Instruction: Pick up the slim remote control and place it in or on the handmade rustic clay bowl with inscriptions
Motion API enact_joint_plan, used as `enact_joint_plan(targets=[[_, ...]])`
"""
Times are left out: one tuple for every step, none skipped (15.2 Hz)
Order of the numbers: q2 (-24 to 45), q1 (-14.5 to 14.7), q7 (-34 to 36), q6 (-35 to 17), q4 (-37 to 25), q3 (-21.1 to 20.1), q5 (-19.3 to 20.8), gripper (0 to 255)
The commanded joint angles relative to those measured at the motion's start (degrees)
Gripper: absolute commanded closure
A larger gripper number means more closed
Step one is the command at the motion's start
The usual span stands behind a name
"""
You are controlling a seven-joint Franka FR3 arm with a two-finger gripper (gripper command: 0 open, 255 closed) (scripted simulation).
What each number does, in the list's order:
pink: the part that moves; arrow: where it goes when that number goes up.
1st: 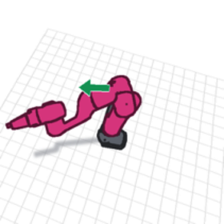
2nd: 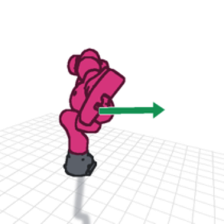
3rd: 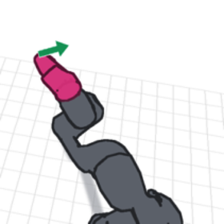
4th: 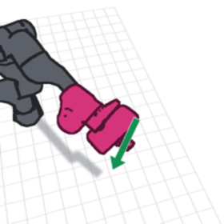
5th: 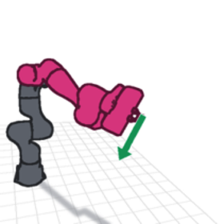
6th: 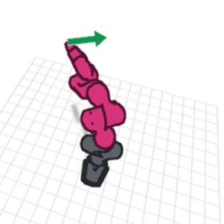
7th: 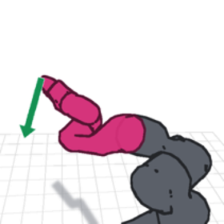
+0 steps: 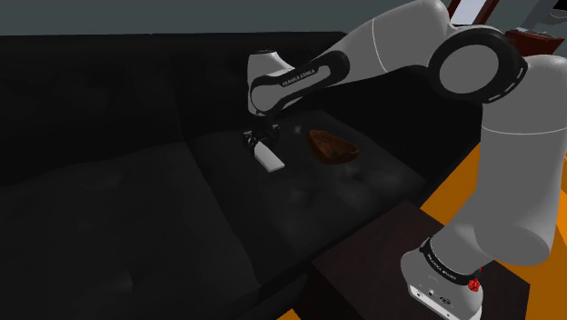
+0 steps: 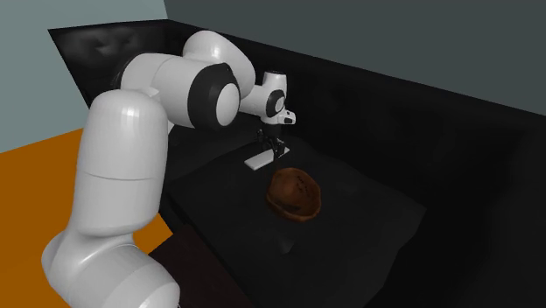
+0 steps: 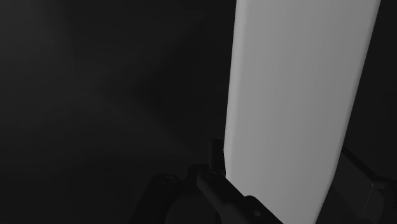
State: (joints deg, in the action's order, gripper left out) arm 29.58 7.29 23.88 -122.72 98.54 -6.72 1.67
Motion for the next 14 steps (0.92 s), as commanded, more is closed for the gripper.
enact_joint_plan(targets=[[-0.8, 0.0, 0.0, 1.1, -0.3, -0.1, -0.1, 255], [-1.2, -0.1, 0.0, 1.7, -0.5, -0.1, -0.1, 255], [-1.6, -0.1, -0.1, 2.3, -0.7, -0.1, -0.2, 255], [-2.0, -0.1, -0.1, 2.9, -0.9, -0.1, -0.2, 255], [-2.4, -0.1, -0.1, 3.5, -1.1, -0.2, -0.3, 255], [-2.7, -0.1, -0.1, 4.1, -1.4, -0.2, -0.3, 255], [-3.1, -0.2, -0.1, 4.7, -1.6, -0.2, -0.4, 255], [-3.4, -0.2, -0.1, 5.3, -1.9, -0.2, -0.4, 255], [-3.8, -0.2, -0.1, 6.0, -2.2, -0.2, -0.4, 255], [-4.1, -0.2, -0.1, 6.6, -2.5, -0.3, -0.5, 255], [-4.4, -0.2, -0.1, 7.2, -2.8, -0.3, -0.5, 255], [-4.7, -0.2, -0.1, 7.9, -3.1, -0.3, -0.6, 255], [-5.0, -0.2, -0.2, 8.5, -3.5, -0.3, -0.6, 255], [-5.3, -0.2, -0.2, 9.1, -3.8, -0.3, -0.6, 255]])
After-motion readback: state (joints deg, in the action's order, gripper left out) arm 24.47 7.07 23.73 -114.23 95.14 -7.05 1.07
